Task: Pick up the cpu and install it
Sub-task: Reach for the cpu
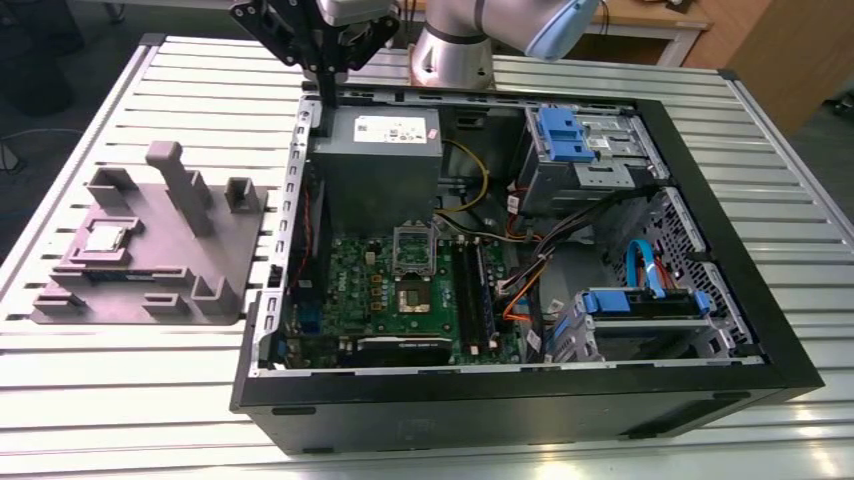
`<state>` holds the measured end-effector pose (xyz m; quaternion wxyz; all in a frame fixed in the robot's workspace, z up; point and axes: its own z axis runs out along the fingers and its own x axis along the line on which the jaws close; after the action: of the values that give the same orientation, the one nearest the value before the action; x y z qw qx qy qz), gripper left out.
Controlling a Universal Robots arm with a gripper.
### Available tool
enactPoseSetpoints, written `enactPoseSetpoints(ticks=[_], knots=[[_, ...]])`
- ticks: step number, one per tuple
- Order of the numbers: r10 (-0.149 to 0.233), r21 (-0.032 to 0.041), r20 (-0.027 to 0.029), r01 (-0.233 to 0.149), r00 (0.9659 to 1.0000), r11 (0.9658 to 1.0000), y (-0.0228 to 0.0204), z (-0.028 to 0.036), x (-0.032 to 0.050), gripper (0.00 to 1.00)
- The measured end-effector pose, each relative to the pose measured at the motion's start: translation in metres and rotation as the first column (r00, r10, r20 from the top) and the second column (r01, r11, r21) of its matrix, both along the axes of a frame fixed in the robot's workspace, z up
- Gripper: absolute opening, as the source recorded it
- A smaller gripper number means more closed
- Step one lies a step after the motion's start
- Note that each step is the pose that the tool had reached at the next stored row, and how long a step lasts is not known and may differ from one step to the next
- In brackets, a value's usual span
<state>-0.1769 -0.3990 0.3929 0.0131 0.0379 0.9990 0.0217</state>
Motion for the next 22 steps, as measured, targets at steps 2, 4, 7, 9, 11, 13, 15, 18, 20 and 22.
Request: enactPoseSetpoints(ticks=[2,4,7,9,11,13,15,18,20,22], knots=[[0.0,0.0,0.0,0.0,1.0,1.0,0.0,0.0,-0.001,0.11],[0.0,0.0,0.0,0.0,1.0,1.0,0.0,0.0,-0.002,0.11],[0.0,-0.0001,-0.0001,0.0,1.0,1.0,0.0,0.0,-0.0032,0.11],[0.0,0.0,0.0,0.0,1.0,1.0,0.0,0.0,-0.0039,0.11],[0.0,0.0,0.0,0.0,1.0,1.0,0.0,-0.0001,-0.0044,0.11],[0.0,0.0,-0.0001,0.0,1.0,1.0,0.0,0.0,-0.0049,0.11],[0.0,0.0,-0.0001,0.0,1.0,1.0,0.0,-0.0001,-0.0054,0.11],[0.0,0.0,0.0,0.0,1.0,1.0,0.0,-0.0001,-0.0092,0.11],[0.0,0.0,-0.0001,0.0,1.0,1.0,0.0,-0.0001,-0.0094,0.11],[0.0,0.0,0.0,0.0,1.0,1.0,0.0,-0.0001,-0.0103,0.11]])
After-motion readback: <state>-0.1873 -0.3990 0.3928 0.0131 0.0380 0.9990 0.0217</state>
